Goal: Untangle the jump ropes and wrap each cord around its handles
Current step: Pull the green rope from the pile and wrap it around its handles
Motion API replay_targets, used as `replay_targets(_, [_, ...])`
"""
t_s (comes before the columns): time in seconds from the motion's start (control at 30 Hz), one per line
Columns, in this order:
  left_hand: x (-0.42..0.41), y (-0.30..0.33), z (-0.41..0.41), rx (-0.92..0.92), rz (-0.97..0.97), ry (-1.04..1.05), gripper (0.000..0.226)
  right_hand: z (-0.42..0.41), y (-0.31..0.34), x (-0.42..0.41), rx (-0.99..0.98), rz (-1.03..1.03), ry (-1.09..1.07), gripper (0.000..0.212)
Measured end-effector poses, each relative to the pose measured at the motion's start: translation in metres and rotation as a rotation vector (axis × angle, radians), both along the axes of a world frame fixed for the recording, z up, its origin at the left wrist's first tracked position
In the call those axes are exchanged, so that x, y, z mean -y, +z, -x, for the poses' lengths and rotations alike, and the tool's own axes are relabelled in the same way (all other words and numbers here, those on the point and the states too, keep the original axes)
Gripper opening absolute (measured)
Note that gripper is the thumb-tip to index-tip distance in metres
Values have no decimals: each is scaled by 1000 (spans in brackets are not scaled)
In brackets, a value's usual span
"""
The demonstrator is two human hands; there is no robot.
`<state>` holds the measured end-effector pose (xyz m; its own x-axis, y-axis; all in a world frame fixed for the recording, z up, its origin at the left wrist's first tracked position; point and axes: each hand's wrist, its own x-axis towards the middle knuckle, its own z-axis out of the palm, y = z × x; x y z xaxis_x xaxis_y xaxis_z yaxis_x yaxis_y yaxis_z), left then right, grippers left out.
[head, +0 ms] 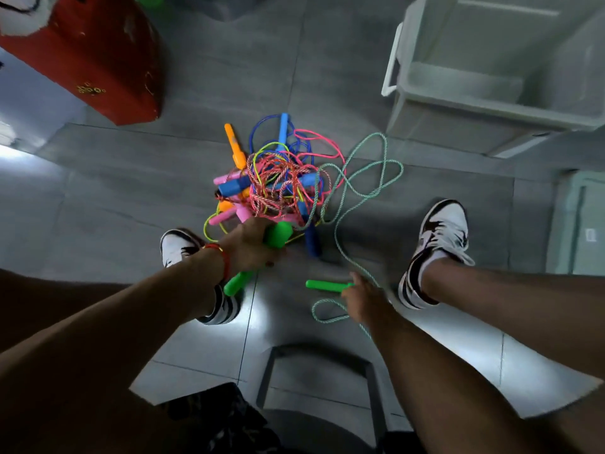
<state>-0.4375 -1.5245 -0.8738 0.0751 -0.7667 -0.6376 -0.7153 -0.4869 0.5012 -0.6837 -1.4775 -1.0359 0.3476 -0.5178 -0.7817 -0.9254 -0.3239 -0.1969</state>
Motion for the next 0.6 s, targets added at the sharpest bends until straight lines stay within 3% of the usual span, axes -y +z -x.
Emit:
replay_targets(0.1, [5, -8, 2, -29, -82, -66, 26, 8, 10, 22, 151, -33, 0, 23])
replay_targets(0.2, [14, 1, 8, -61, -40, -125, 26, 10, 39, 57, 338, -48, -11, 2])
replay_targets(0.3, [27, 13, 16, 5, 68, -190, 37, 5, 87, 95, 462, -83, 26, 23])
replay_targets(0.4, [38, 29, 26, 95, 65, -226, 41, -2, 156, 123, 559, -136, 14, 28])
replay_targets(0.5, [45, 57, 34, -64, 155, -243, 37, 0, 228, 139, 686, -163, 27, 40])
replay_targets(0.6, [36, 100, 39, -418, 97, -160, 31, 9, 288, 145, 706, -12, 63, 33])
